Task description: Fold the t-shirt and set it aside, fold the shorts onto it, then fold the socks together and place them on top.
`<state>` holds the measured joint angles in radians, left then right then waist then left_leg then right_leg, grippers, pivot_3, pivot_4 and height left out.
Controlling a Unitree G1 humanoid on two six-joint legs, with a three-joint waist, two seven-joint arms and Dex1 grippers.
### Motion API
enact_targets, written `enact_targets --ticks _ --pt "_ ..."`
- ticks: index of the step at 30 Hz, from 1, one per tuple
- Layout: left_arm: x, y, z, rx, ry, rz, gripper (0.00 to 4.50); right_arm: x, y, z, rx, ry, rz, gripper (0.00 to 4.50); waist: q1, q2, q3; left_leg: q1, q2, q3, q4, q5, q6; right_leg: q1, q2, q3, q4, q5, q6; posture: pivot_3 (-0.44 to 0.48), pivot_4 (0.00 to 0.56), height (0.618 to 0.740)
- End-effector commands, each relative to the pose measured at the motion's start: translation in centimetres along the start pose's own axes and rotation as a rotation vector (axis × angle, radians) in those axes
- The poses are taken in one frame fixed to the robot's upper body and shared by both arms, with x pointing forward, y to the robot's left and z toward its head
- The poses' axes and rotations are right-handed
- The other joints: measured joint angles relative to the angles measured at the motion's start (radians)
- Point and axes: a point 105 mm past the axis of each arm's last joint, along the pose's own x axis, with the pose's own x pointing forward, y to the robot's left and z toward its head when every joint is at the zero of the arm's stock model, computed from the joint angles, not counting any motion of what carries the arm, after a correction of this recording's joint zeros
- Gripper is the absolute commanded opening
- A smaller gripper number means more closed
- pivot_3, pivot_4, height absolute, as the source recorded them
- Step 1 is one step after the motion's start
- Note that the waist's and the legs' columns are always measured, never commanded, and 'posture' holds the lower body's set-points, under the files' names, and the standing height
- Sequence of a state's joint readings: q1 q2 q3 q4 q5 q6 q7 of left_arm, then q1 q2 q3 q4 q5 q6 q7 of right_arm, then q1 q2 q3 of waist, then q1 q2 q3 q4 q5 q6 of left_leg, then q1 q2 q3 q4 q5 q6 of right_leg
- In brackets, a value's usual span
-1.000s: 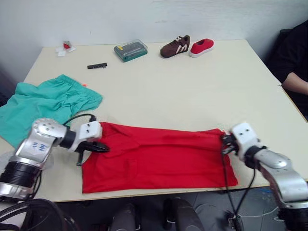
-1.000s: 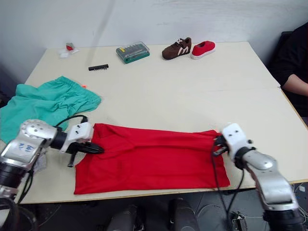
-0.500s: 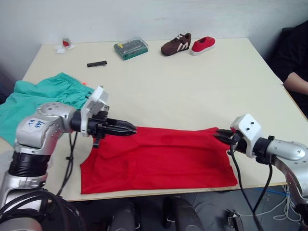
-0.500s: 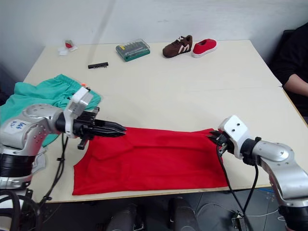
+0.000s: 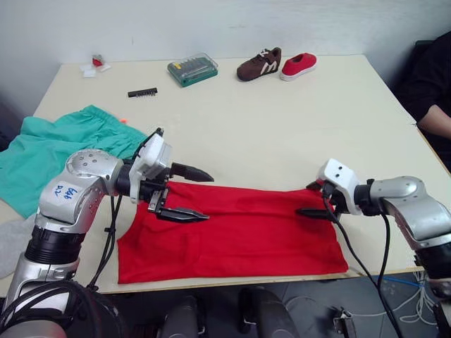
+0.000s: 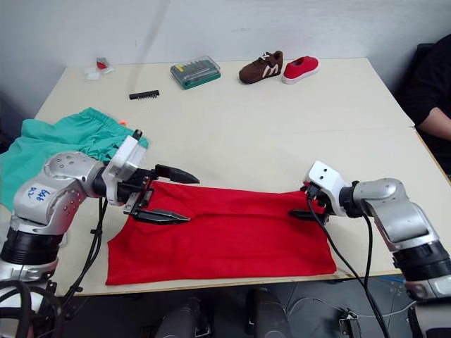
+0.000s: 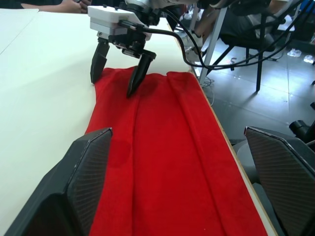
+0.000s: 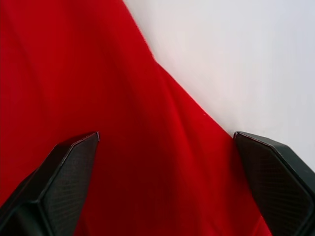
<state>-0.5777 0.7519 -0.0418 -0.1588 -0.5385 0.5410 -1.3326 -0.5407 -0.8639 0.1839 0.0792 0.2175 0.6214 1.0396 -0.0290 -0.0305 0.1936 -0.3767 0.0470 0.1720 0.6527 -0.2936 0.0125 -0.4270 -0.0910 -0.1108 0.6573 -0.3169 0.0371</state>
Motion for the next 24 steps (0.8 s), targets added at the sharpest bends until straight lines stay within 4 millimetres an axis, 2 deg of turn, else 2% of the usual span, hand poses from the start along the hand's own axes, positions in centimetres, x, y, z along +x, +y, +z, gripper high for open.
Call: enact_targets --ticks 1,2,4,11,14,16,22,24 --pt "0.0 -0.1 0.4 0.083 0.032 0.026 4.46 -0.1 -0.8 -0.4 0.046 0.039 0.002 4.50 0.001 0.000 0.000 0.000 0.000 0.000 0.001 0.000 0.000 0.000 0.000 0.000 0.000 0.000 0.000 0.000 0.150 0.740" --pt "0.0 -0.1 0.4 0.084 0.034 0.031 4.46 -0.1 -0.8 -0.5 0.043 0.052 0.009 4.50 0.001 0.000 0.000 0.000 0.000 0.000 0.001 0.000 0.000 0.000 0.000 0.000 0.001 0.000 0.000 0.000 0.150 0.740" --pt "0.0 -0.1 0.2 0.089 0.039 0.040 4.50 -0.1 -0.9 -0.7 0.037 0.070 0.021 3.91 0.002 0.000 0.000 0.000 0.000 0.000 0.001 0.000 0.000 0.001 0.000 0.000 0.001 0.000 0.000 0.000 0.150 0.740" --pt "0.2 0.1 0.6 0.100 0.011 0.065 4.50 0.1 -0.6 -0.7 -0.018 0.098 0.065 1.60 0.001 0.000 0.000 0.000 0.000 -0.001 0.001 0.000 0.000 0.001 0.000 0.000 0.001 0.000 0.000 0.000 0.150 0.740" --pt "0.2 0.2 0.9 0.097 -0.009 0.070 4.50 0.1 -0.4 -0.3 -0.044 0.096 0.093 0.62 0.001 0.000 0.000 0.000 0.000 0.000 0.002 0.000 0.000 0.001 0.000 0.000 0.002 0.000 0.000 0.000 0.150 0.740" --pt "0.2 0.4 1.0 0.100 -0.013 0.076 4.50 0.2 -1.0 0.4 -0.076 0.095 0.083 0.03 -0.001 0.000 0.000 0.000 0.000 0.000 0.002 0.000 0.000 0.001 0.000 0.000 0.002 0.000 0.000 0.000 0.150 0.740" --pt "0.4 0.6 0.9 0.103 -0.016 0.084 4.50 1.3 -4.1 2.0 -0.284 0.142 0.011 0.03 -0.002 0.000 0.000 0.001 0.000 0.000 0.004 0.000 0.000 0.001 -0.001 0.000 0.003 0.001 -0.001 0.000 0.150 0.740" --pt "0.5 0.8 1.0 0.108 -0.022 0.096 4.50 2.6 -5.3 3.6 -0.368 0.157 -0.003 0.03 -0.006 0.000 0.000 0.001 0.000 0.001 0.004 0.000 0.000 0.001 0.000 0.000 0.004 0.001 -0.001 0.000 0.150 0.740"
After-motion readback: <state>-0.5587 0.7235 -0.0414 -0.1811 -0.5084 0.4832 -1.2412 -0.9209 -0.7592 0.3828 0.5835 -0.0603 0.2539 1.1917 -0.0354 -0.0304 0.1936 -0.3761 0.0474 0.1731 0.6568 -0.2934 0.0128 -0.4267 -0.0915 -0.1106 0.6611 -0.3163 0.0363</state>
